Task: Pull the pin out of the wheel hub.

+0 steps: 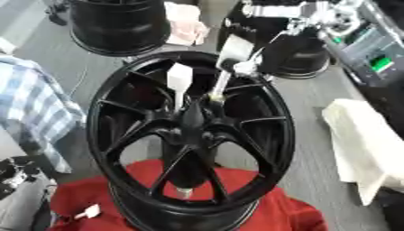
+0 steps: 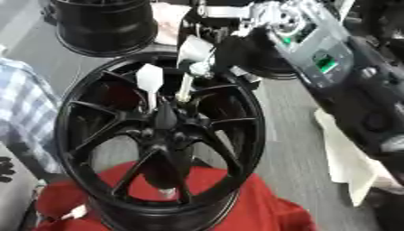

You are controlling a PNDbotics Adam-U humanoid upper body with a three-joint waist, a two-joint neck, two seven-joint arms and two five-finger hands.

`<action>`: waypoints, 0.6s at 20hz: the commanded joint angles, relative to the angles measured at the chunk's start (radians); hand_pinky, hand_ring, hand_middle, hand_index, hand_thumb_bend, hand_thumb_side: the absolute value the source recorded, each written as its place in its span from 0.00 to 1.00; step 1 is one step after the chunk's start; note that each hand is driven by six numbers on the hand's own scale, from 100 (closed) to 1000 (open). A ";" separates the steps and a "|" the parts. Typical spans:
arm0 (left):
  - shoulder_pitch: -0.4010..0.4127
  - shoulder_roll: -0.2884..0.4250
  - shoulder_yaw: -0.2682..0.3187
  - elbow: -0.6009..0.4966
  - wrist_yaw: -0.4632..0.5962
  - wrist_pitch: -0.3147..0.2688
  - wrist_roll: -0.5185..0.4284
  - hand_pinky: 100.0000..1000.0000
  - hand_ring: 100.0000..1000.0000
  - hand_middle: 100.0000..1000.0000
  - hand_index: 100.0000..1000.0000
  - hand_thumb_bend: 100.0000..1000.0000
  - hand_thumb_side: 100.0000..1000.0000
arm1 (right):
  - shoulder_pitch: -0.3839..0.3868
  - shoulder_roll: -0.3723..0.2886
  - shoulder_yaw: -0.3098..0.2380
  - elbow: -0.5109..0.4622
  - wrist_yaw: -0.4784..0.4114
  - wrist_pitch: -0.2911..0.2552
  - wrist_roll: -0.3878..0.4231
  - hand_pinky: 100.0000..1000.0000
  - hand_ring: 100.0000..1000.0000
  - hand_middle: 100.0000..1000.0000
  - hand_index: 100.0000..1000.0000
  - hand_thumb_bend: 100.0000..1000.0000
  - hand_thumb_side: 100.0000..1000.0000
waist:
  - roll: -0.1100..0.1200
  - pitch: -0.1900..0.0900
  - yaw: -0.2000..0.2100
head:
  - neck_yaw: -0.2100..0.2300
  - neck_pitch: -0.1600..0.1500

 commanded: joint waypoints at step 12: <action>0.005 0.038 0.046 -0.003 0.038 -0.009 0.054 0.64 0.65 0.59 0.71 0.41 0.46 | 0.321 -0.160 -0.402 0.189 0.136 0.225 -0.236 0.72 0.69 0.71 0.89 0.22 0.30 | 0.031 0.017 -0.086 | 0.077 -0.037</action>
